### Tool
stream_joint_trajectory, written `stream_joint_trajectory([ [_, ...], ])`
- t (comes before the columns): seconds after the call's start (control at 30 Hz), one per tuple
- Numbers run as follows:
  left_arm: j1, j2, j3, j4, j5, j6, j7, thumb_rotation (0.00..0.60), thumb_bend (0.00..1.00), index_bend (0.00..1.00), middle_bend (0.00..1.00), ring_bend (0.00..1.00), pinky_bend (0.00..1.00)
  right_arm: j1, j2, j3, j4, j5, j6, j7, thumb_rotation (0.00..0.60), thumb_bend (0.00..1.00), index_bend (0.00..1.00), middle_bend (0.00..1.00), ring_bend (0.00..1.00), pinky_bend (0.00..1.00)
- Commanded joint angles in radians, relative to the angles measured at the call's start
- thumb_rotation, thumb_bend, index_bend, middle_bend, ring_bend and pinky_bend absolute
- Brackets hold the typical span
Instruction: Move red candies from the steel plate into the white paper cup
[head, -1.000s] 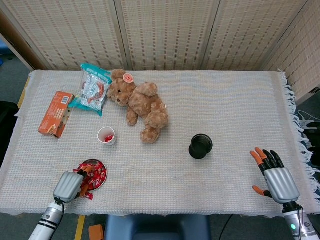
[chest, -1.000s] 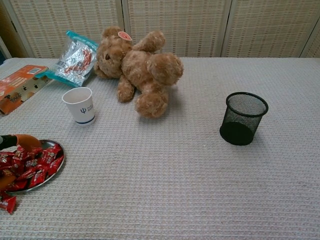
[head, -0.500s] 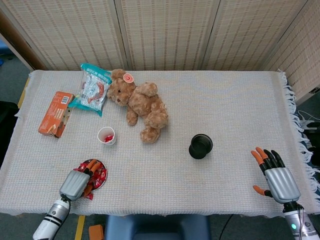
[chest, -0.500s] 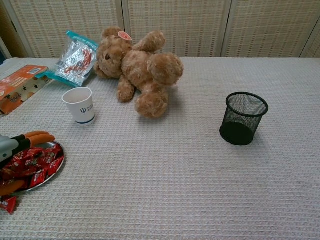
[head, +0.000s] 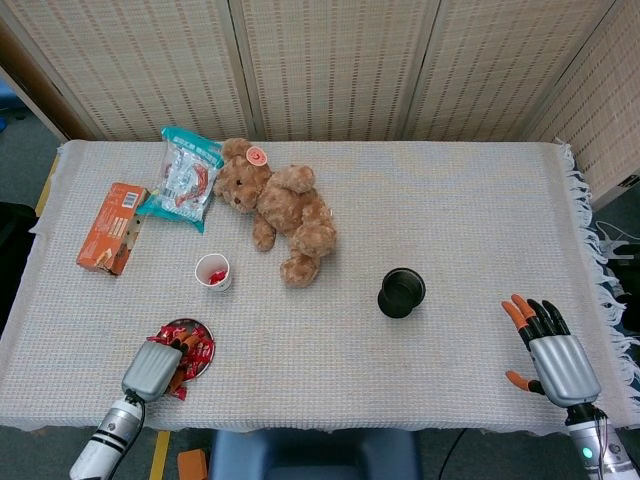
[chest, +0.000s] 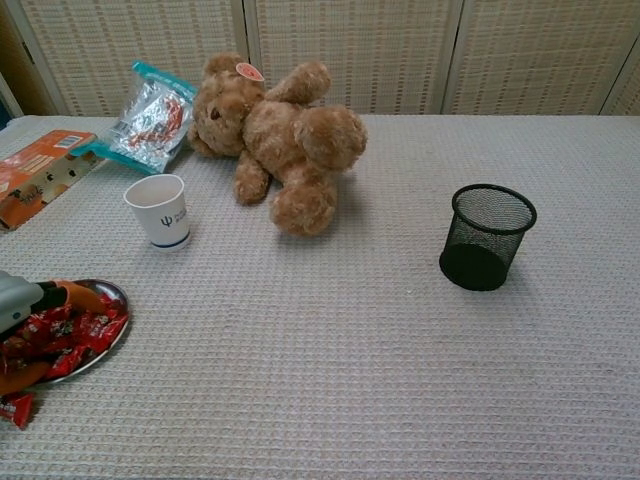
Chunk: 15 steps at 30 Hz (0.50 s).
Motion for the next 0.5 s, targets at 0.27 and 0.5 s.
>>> stream_joint_trajectory([
  [0.27, -0.003, -0.024, 0.000, 0.030, 0.002, -0.002, 0.016, 0.600, 0.37, 0.29, 0.34, 0.78, 1.00, 0.000, 0.002, 0.001, 0.001, 0.001, 0.001, 0.003, 0.600, 0.01, 0.00, 0.00, 0.00, 0.00],
  [0.5, 0.000, -0.028, 0.001, 0.038, 0.007, 0.005, 0.016, 0.600, 0.36, 0.38, 0.45, 0.78, 1.00, -0.002, 0.002, 0.001, 0.001, 0.000, 0.004, 0.002, 0.600, 0.02, 0.00, 0.00, 0.00, 0.00],
])
